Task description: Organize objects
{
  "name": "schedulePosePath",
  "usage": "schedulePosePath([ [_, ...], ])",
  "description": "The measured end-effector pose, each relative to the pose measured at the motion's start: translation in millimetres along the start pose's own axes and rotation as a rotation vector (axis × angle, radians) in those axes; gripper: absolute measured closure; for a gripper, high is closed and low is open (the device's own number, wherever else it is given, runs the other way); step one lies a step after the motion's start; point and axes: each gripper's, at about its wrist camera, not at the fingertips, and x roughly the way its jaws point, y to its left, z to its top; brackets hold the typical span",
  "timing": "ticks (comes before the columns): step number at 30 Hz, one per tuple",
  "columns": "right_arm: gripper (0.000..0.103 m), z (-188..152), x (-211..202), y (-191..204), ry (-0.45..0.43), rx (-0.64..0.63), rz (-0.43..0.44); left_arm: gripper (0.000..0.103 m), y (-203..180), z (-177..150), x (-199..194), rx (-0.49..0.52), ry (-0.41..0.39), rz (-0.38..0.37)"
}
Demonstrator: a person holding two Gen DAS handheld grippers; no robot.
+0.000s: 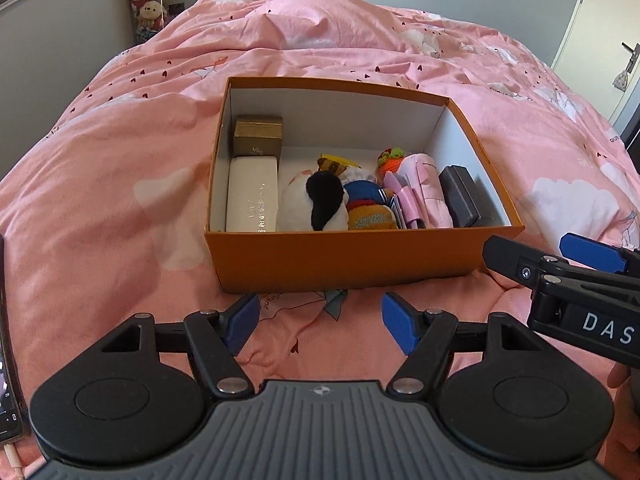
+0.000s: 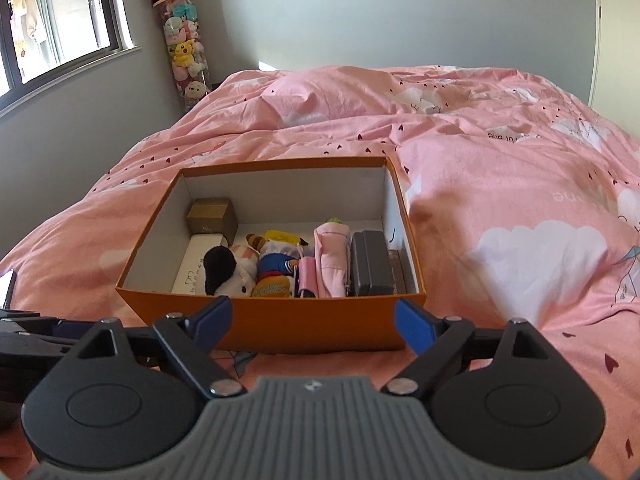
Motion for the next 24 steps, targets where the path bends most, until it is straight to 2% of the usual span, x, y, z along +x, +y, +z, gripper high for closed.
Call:
schedulePosePath([
  [10,0.014,-7.9,10.7,-1.8,0.035,0.012,-0.009,0.021,10.3,-7.1,3.3,-0.055,-0.007,-0.012],
  [18,0.014,-10.5,15.9,-5.8,0.051,0.023,-0.004,0.021,7.6,-5.1,-1.0,-0.038,-0.031,0.017],
  [24,0.014,-11.0,16.5,-5.4,0.055,0.017,-0.002,0.021,7.4,-4.6,2.1,-0.037,-0.012,0.032],
])
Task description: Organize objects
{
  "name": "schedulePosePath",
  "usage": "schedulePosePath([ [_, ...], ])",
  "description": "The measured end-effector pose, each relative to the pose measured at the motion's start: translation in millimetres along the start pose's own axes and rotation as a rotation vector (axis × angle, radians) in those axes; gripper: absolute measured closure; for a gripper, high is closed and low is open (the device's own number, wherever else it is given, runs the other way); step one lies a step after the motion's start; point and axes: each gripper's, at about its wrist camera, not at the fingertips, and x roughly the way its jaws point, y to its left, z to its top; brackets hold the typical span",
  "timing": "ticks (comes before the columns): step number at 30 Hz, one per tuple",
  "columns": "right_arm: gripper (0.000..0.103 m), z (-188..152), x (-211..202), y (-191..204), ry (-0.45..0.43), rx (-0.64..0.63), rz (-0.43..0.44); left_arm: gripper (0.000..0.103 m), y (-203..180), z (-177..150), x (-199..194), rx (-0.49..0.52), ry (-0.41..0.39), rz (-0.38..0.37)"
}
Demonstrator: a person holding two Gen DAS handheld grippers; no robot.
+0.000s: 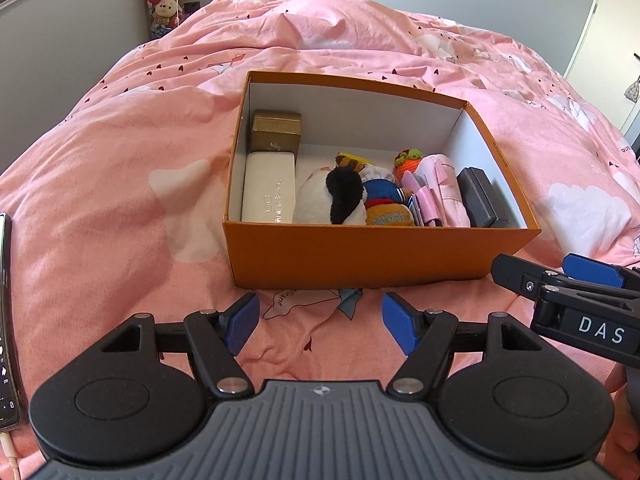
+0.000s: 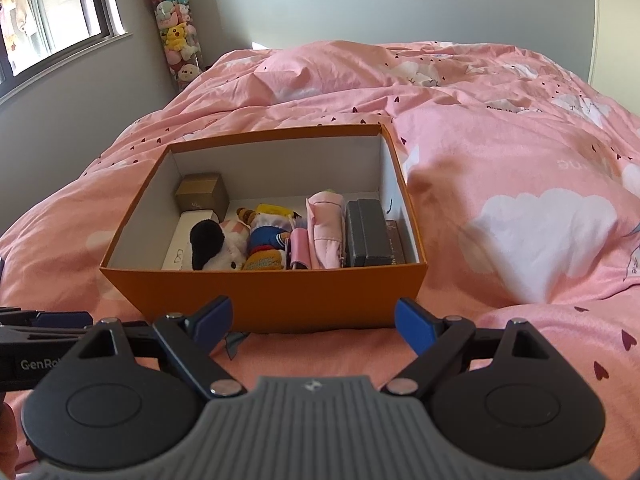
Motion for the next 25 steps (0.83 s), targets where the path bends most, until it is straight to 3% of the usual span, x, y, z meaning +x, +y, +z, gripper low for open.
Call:
schedulePosePath([
  [25,0.014,-0.1,0.0,0.9,0.004,-0.004,0.000,0.021,3.2,0.8,-0.4,0.002,0.000,0.024],
])
